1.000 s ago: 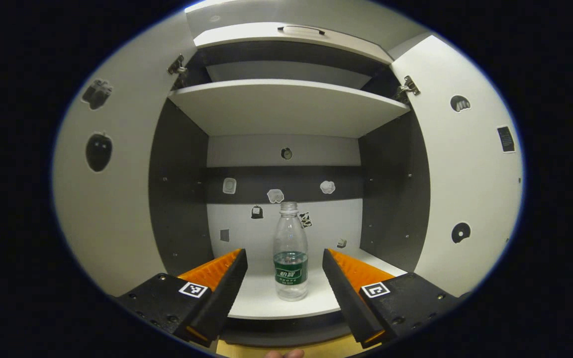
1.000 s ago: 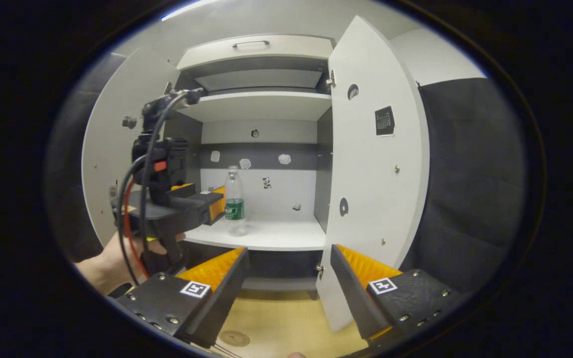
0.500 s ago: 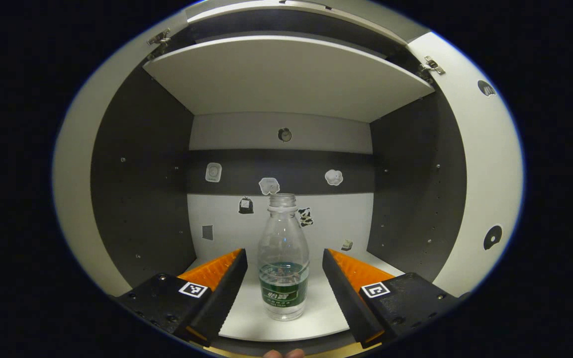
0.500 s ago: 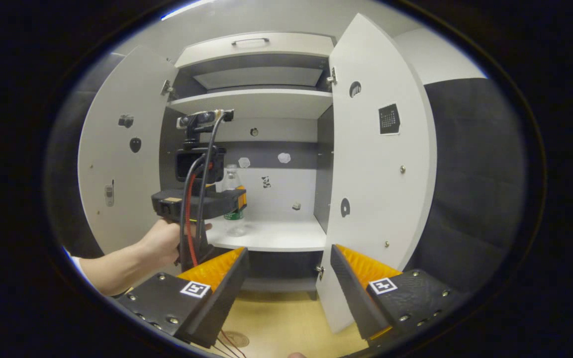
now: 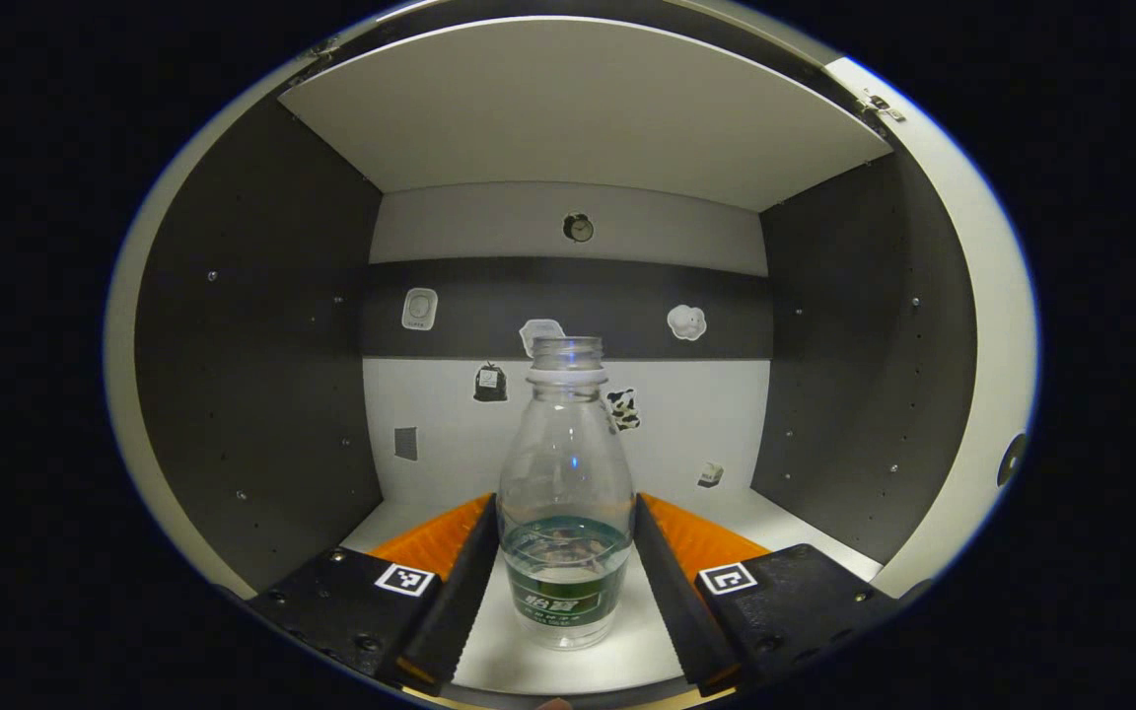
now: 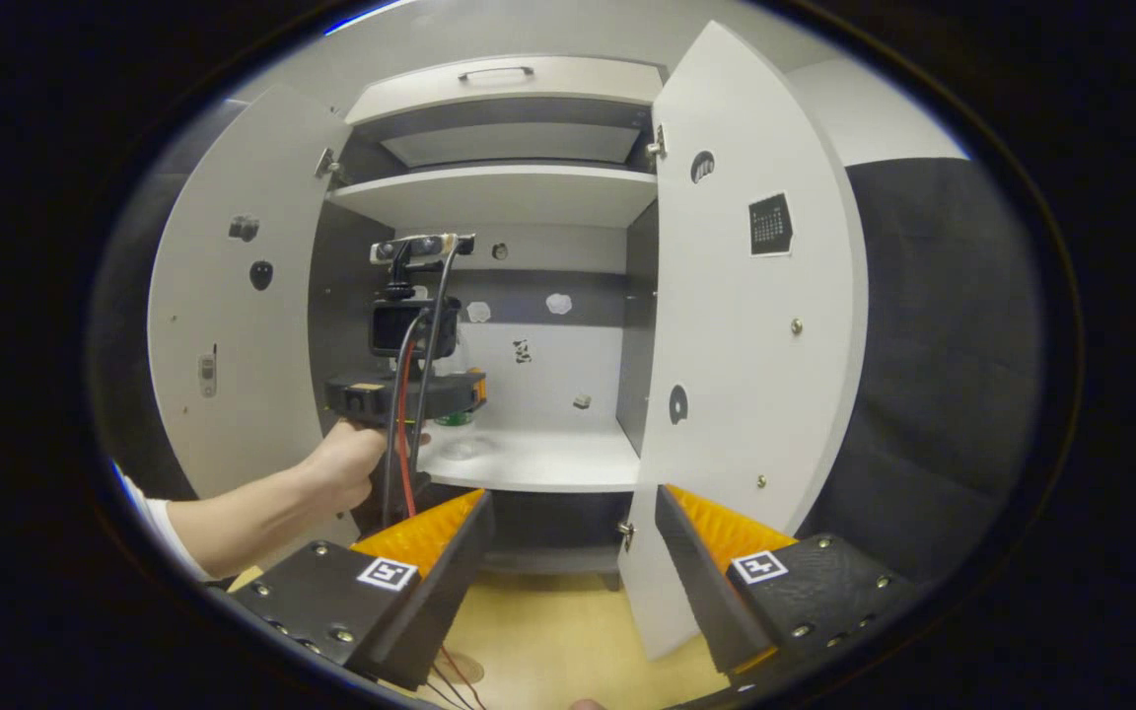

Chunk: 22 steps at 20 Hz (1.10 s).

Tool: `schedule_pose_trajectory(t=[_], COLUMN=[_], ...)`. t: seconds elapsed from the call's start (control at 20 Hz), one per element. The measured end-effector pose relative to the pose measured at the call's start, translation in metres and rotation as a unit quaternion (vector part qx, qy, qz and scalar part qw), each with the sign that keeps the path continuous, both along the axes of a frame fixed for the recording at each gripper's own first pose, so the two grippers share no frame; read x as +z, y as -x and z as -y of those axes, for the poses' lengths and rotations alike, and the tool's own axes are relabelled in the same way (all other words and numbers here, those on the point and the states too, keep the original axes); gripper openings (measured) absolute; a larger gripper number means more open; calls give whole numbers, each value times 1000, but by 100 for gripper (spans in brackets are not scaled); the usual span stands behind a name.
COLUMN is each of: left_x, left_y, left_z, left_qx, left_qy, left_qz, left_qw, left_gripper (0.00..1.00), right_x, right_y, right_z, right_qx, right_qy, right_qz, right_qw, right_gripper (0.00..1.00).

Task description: Grasp the bottle in the cabinet with the left hand and place it on the coaster, then close the right door with the right hand and the left door with the left hand.

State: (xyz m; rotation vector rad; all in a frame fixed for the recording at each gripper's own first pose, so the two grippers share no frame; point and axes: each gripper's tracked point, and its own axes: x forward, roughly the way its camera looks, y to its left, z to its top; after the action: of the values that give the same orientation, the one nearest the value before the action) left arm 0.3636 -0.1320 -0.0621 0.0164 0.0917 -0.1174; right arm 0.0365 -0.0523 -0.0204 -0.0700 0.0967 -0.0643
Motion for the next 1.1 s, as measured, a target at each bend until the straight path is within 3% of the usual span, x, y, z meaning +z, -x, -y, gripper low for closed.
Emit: schedule_pose_trajectory(t=[0.25,0.5,0.8,1.1], left_x=[20,22,-16,-100], left_y=[36,113,199,256], left_z=[-5,-7,-14,-14], left_qx=[-5,-15,-10,-1], left_qy=[15,8,2,-5], left_qz=[21,47,49,8], left_qw=[1000,999,999,1000], left_gripper=[82,82,81,82], right_x=[-6,-12,-23,-42], right_y=[5,16,34,51], right_z=[4,12,24,37], right_qx=[-1,-2,-7,-14], right_qy=[-4,-5,-11,-19], right_qz=[-4,-8,-21,-41], right_qw=[1000,1000,1000,999], right_gripper=[100,100,100,100])
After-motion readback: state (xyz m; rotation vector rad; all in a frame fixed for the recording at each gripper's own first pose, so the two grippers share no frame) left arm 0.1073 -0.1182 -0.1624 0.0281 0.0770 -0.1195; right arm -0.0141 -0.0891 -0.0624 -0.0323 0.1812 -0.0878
